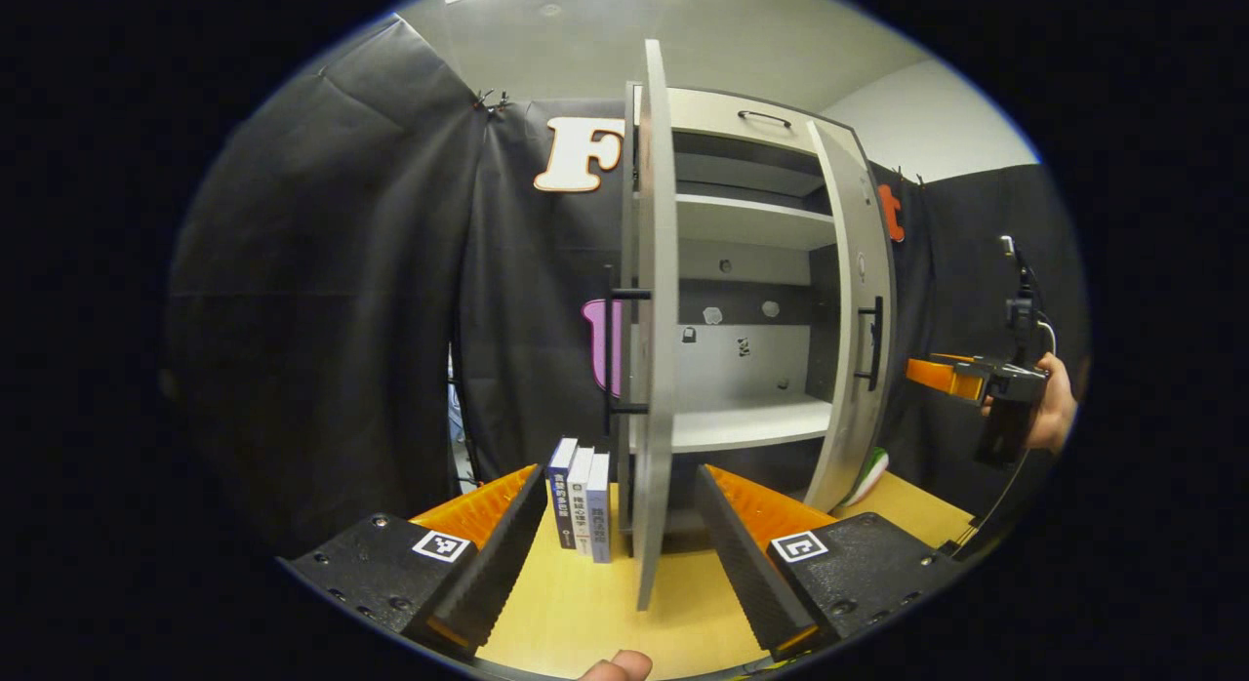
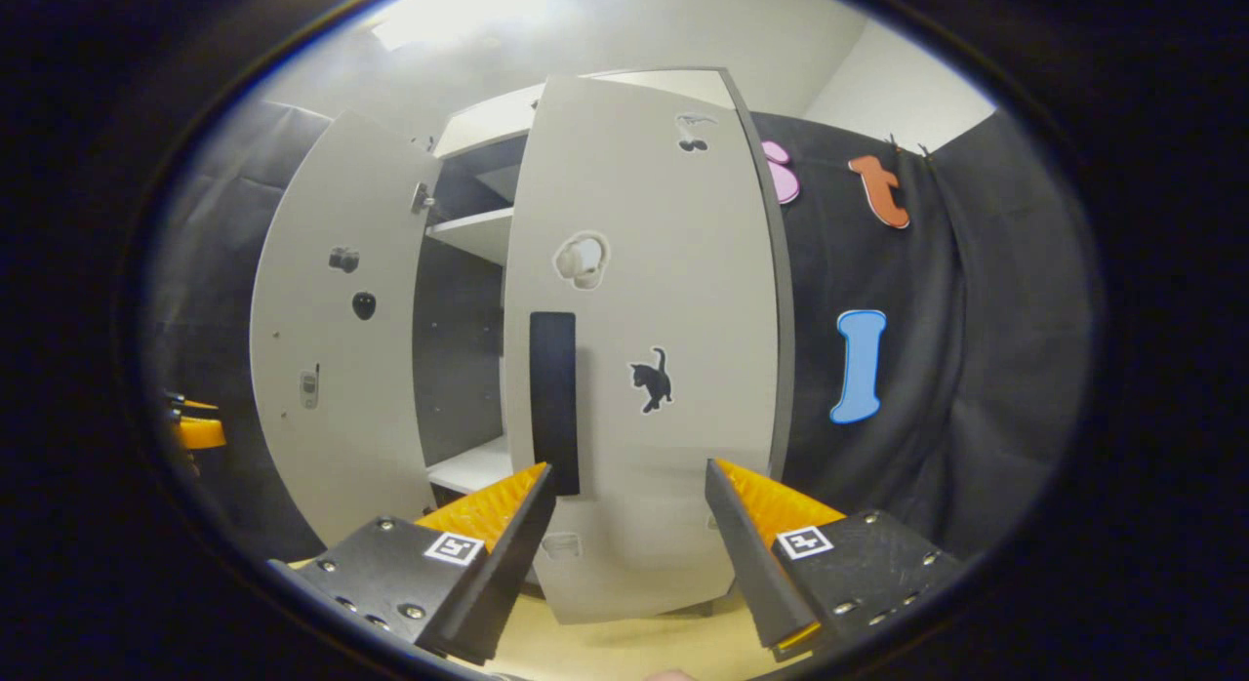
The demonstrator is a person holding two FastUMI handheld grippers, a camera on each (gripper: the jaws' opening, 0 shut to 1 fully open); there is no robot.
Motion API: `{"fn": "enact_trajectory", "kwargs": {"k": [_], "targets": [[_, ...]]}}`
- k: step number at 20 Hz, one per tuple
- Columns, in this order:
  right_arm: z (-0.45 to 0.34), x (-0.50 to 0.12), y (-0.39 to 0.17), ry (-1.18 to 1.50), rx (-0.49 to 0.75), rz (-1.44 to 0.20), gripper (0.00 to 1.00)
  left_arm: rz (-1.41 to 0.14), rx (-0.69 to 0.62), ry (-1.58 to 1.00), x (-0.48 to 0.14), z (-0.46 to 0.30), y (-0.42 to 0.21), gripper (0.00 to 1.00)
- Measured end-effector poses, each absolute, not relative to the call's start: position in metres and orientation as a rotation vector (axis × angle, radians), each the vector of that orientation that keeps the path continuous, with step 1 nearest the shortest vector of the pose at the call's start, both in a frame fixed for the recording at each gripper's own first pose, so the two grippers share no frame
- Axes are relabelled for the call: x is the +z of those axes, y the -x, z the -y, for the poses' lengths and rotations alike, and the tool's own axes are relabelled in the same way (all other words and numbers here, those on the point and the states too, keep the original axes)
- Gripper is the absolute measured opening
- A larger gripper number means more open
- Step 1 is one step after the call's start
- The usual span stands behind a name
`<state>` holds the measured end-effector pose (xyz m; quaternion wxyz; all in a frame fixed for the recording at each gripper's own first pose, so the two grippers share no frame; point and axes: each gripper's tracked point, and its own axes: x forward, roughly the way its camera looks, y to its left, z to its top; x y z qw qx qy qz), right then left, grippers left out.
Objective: Grasp the bottle in the cabinet with the left hand and place it on the coaster, then close the right door with the right hand and the left door with the left hand.
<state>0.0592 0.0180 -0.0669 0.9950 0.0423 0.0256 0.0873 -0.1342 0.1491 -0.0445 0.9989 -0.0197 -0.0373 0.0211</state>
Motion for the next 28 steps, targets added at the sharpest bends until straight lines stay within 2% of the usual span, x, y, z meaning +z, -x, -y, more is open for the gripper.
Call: {"fn": "enact_trajectory", "kwargs": {"k": [2,3,5,6,8,9,13,14,18,20,25,26,27,28], "targets": [[-0.022,-0.066,-0.056,-0.079,0.178,-0.047,0.97,0.077,0.038,0.024,-0.040,-0.161,0.127,0.96],[-0.023,-0.065,-0.055,-0.078,0.175,-0.044,0.97,0.076,0.036,0.013,-0.038,-0.170,0.122,0.94],[-0.026,-0.063,-0.053,-0.088,0.169,-0.037,0.97,0.083,0.039,0.003,-0.027,-0.189,0.111,0.96],[-0.029,-0.060,-0.053,-0.098,0.162,-0.028,0.94,0.088,0.038,0.000,-0.022,-0.197,0.105,0.96],[-0.035,-0.056,-0.050,-0.106,0.159,-0.014,0.97,0.109,0.028,-0.002,-0.010,-0.210,0.095,0.96],[-0.040,-0.054,-0.049,-0.108,0.160,-0.009,0.94,0.122,0.021,0.001,-0.003,-0.215,0.089,0.96],[-0.051,-0.048,-0.044,-0.126,0.153,0.002,0.94,0.133,-0.006,0.010,0.014,-0.227,0.064,0.96],[-0.052,-0.046,-0.043,-0.134,0.147,0.003,0.94,0.138,-0.018,0.005,0.018,-0.227,0.058,0.93],[-0.054,-0.043,-0.037,-0.141,0.137,-0.008,0.90,0.158,-0.098,-0.012,0.029,-0.207,0.043,0.96],[-0.050,-0.040,-0.030,-0.123,0.129,-0.009,0.90,0.163,-0.082,-0.014,0.033,-0.211,0.035,0.92],[-0.051,-0.032,-0.022,-0.108,0.135,0.002,0.94,0.129,-0.117,0.046,0.039,-0.203,0.033,0.91],[-0.051,-0.031,-0.020,-0.116,0.138,0.004,0.94,0.126,-0.109,0.042,0.039,-0.201,0.033,0.91],[-0.054,-0.030,-0.018,-0.126,0.148,0.004,0.90,0.132,-0.099,0.031,0.040,-0.200,0.033,0.97],[-0.057,-0.030,-0.016,-0.130,0.160,0.005,0.94,0.139,-0.089,0.013,0.042,-0.197,0.033,0.95]]}}
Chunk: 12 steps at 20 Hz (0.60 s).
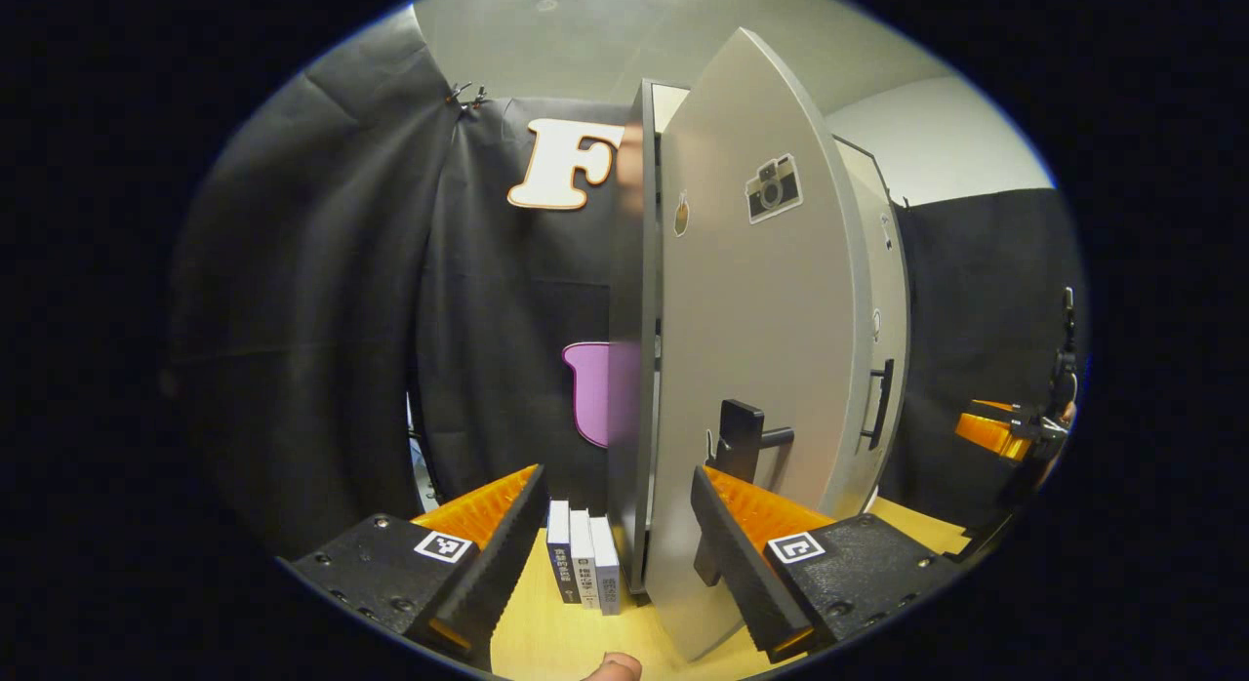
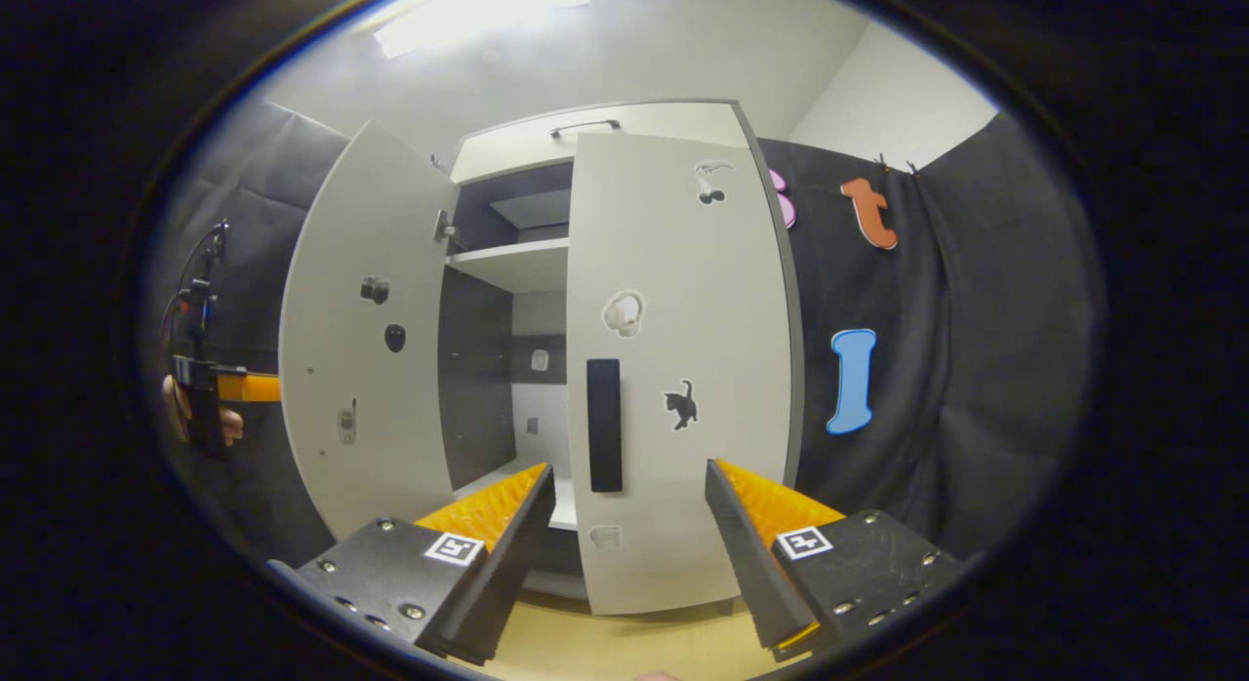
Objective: Grasp the bottle in the cabinet with the left hand and place it on the coaster, then close the right door with the right hand and the left door with the left hand.
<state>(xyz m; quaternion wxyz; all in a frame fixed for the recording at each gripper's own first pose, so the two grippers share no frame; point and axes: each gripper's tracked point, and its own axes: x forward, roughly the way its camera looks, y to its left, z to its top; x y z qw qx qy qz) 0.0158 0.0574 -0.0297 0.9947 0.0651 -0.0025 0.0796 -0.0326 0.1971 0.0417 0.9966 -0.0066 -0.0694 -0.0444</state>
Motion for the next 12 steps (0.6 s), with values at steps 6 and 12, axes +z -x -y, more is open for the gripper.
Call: {"fn": "enact_trajectory", "kwargs": {"k": [6,12], "targets": [[-0.047,-0.038,-0.010,-0.081,0.185,-0.012,0.93,0.125,-0.081,0.029,0.040,-0.164,0.038,0.91],[-0.012,-0.033,-0.007,-0.057,0.140,-0.008,0.90,0.118,-0.066,0.027,0.040,-0.132,0.034,0.91]]}}
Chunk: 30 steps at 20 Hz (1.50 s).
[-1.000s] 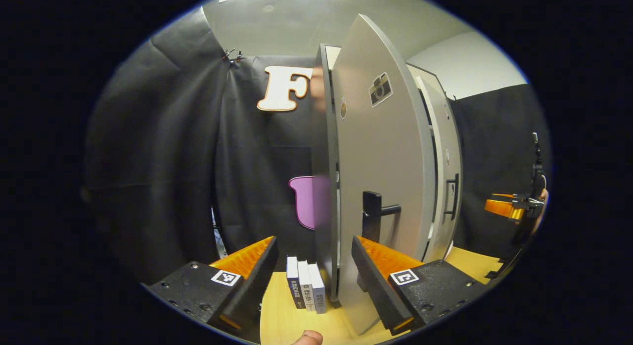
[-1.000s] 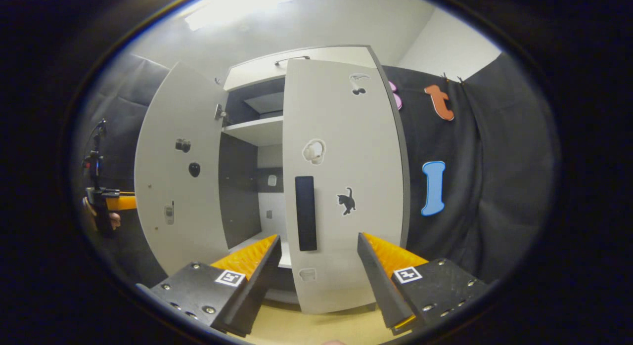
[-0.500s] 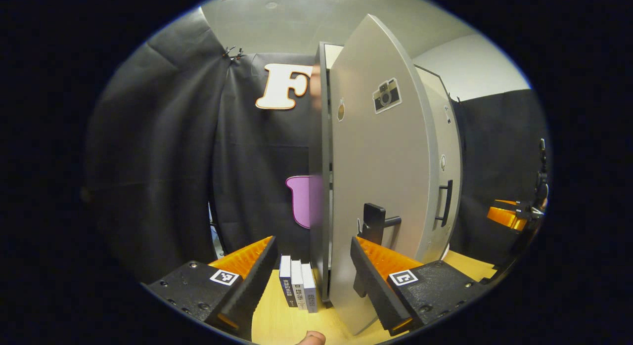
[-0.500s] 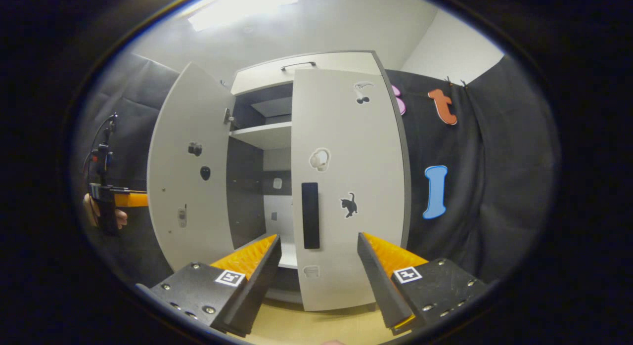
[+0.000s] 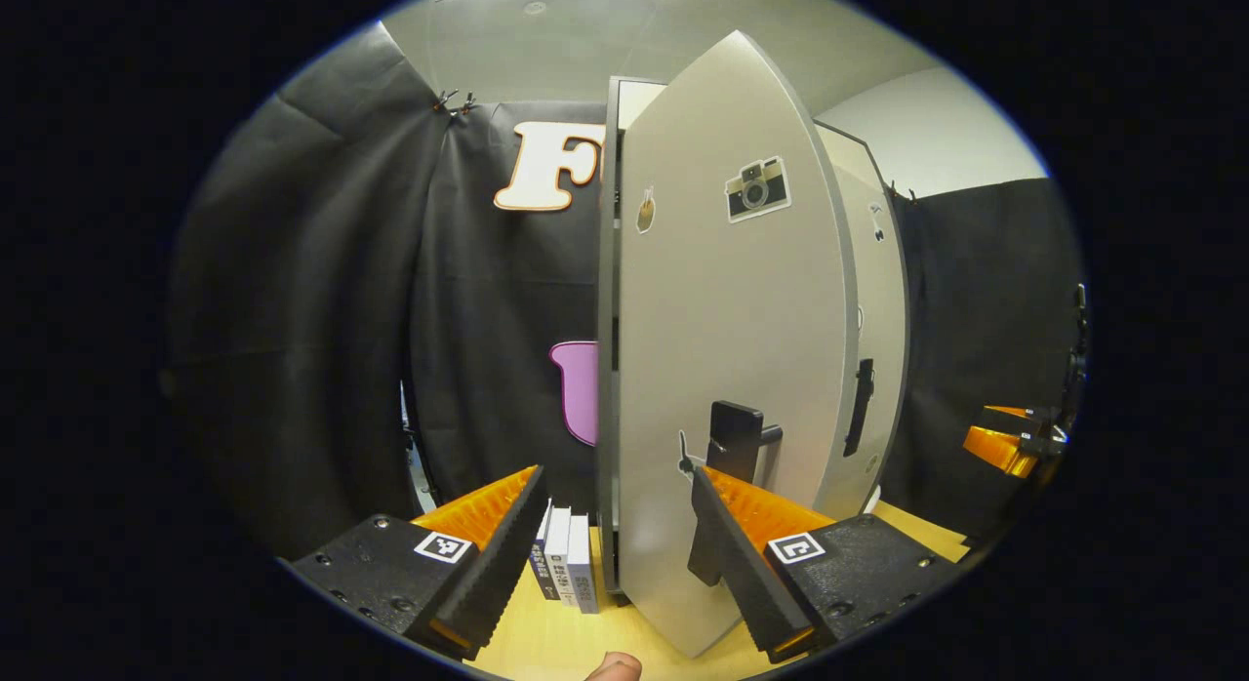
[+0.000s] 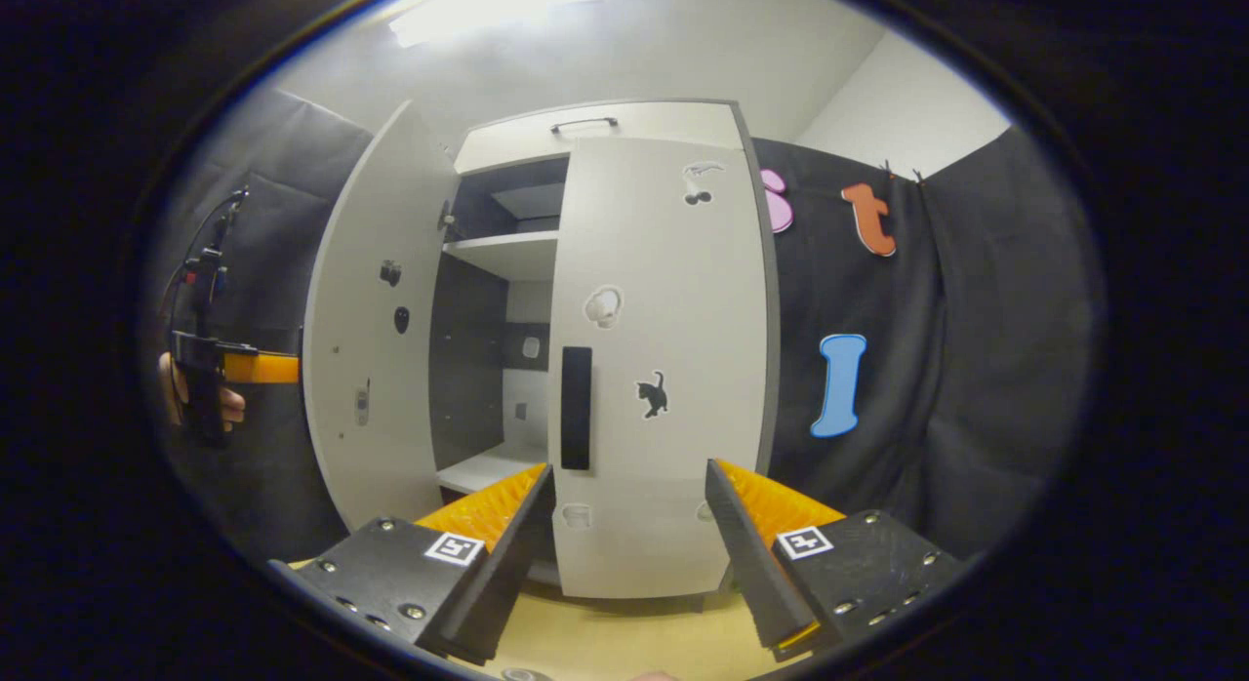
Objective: Grasp the bottle in the cabinet with the left hand and place it on the coaster, then close the right door with the right hand and the left door with the left hand.
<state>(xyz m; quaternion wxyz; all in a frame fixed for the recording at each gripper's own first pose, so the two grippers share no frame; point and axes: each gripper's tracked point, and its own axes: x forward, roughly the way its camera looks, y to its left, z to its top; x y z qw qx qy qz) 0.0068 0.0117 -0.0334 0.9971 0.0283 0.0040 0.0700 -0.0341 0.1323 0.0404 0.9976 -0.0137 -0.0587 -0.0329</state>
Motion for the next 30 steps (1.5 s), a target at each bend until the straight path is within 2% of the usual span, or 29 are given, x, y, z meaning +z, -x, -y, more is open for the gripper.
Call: {"fn": "enact_trajectory", "kwargs": {"k": [1,2,7,8,9,10,13,14,15,16,21,22,23,27,28,30], "targets": [[-0.009,-0.033,-0.007,-0.053,0.142,-0.008,0.90,0.115,-0.067,0.027,0.041,-0.126,0.032,0.95],[-0.005,-0.033,-0.005,-0.050,0.141,-0.010,0.94,0.116,-0.063,0.026,0.041,-0.122,0.031,0.95],[0.007,-0.035,-0.002,-0.020,0.145,-0.007,0.94,0.141,-0.032,-0.017,0.048,-0.109,0.024,0.95],[0.010,-0.037,-0.002,-0.018,0.137,-0.013,0.94,0.141,-0.027,-0.015,0.049,-0.107,0.024,0.91],[0.012,-0.037,-0.003,-0.023,0.133,-0.018,0.90,0.140,-0.025,-0.010,0.049,-0.105,0.023,0.95],[0.012,-0.038,-0.003,-0.031,0.131,-0.019,0.94,0.139,-0.027,-0.004,0.050,-0.103,0.021,0.95],[0.011,-0.036,-0.002,-0.051,0.126,-0.020,0.94,0.127,-0.034,0.012,0.051,-0.095,0.017,0.95],[0.010,-0.036,-0.001,-0.061,0.119,-0.025,0.94,0.127,-0.034,0.012,0.051,-0.093,0.016,0.91],[0.008,-0.033,0.000,-0.074,0.120,-0.027,0.94,0.128,-0.035,0.006,0.052,-0.090,0.015,0.91],[0.004,-0.031,0.001,-0.086,0.126,-0.027,0.94,0.131,-0.038,0.000,0.053,-0.087,0.014,0.95],[0.005,-0.036,0.003,-0.076,0.124,-0.041,0.94,0.135,-0.053,-0.011,0.053,-0.070,0.013,0.96],[0.006,-0.037,0.004,-0.079,0.124,-0.044,0.94,0.135,-0.048,-0.018,0.053,-0.070,0.014,0.94],[0.007,-0.037,0.004,-0.083,0.122,-0.047,0.90,0.131,-0.044,-0.023,0.050,-0.069,0.014,0.96],[0.015,-0.034,0.007,-0.079,0.107,-0.042,0.90,0.102,-0.031,-0.025,0.038,-0.066,0.016,0.96],[0.015,-0.034,0.007,-0.076,0.105,-0.039,0.90,0.095,-0.028,-0.022,0.035,-0.066,0.017,0.93],[0.013,-0.033,0.010,-0.076,0.113,-0.041,0.94,0.087,-0.022,0.000,0.030,-0.064,0.021,0.96]]}}
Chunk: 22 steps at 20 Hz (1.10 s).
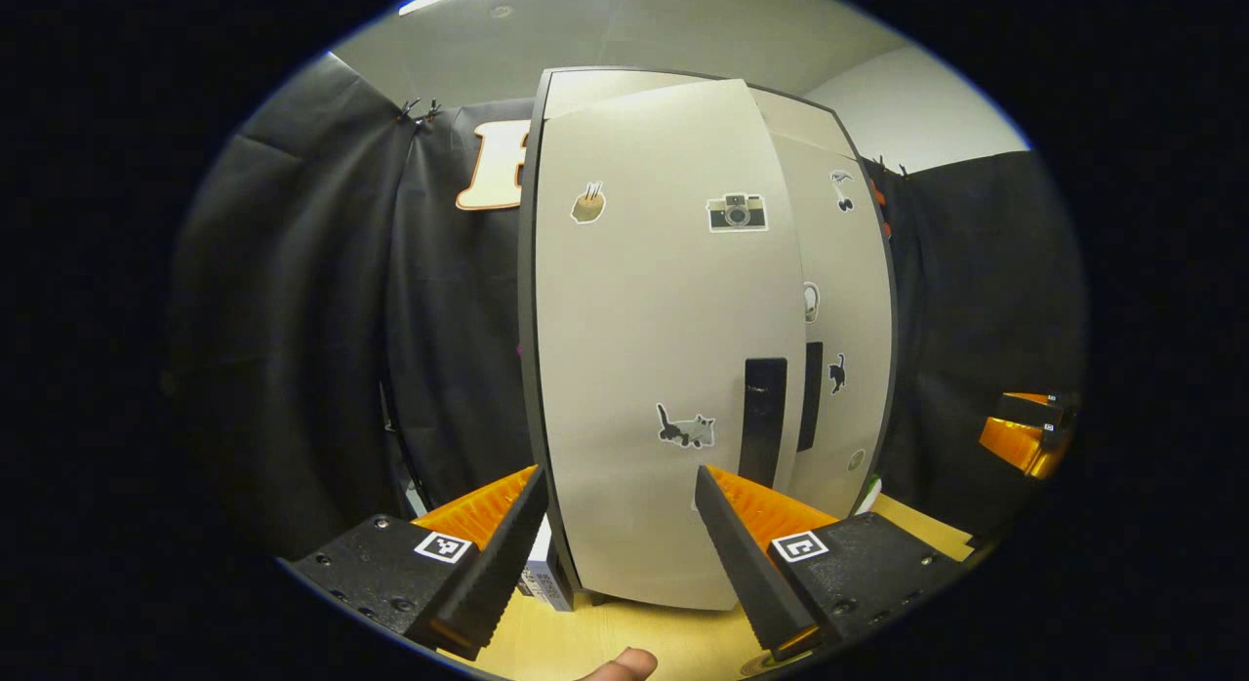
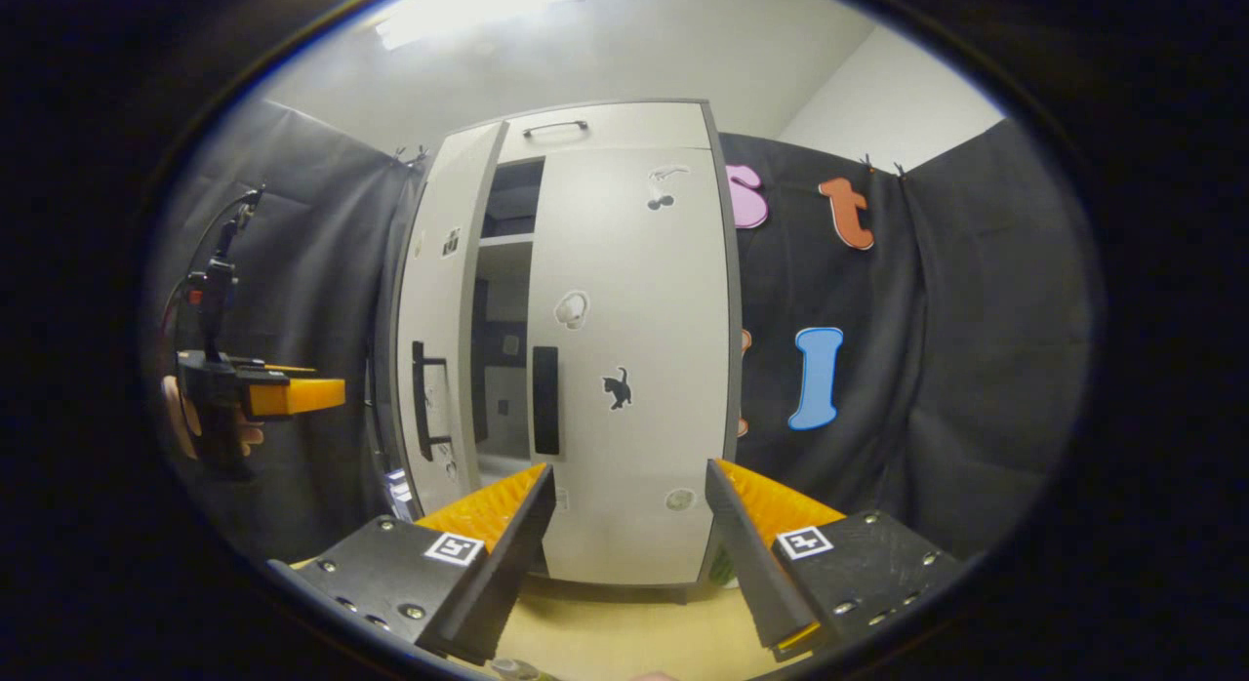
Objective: Grasp the bottle in the cabinet with the left hand and place it on the coaster, then close the right door with the right hand and the left door with the left hand.
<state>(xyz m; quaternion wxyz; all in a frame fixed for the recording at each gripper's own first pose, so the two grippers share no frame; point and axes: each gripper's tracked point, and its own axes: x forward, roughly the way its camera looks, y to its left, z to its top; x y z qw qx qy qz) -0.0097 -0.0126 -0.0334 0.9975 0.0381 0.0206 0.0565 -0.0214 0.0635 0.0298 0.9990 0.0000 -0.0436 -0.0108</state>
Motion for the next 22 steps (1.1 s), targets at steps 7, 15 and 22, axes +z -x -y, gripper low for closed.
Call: {"fn": "enact_trajectory", "kwargs": {"k": [7,15,22], "targets": [[0.008,-0.033,0.018,-0.074,0.121,-0.039,0.94,0.085,-0.026,0.020,0.018,-0.054,0.036,0.96],[0.005,-0.030,0.028,-0.069,0.112,-0.028,0.90,0.096,-0.022,-0.007,0.012,-0.035,0.051,0.96],[0.004,-0.024,0.036,-0.064,0.104,-0.020,0.90,0.088,-0.043,-0.002,0.004,-0.018,0.055,0.96]]}}
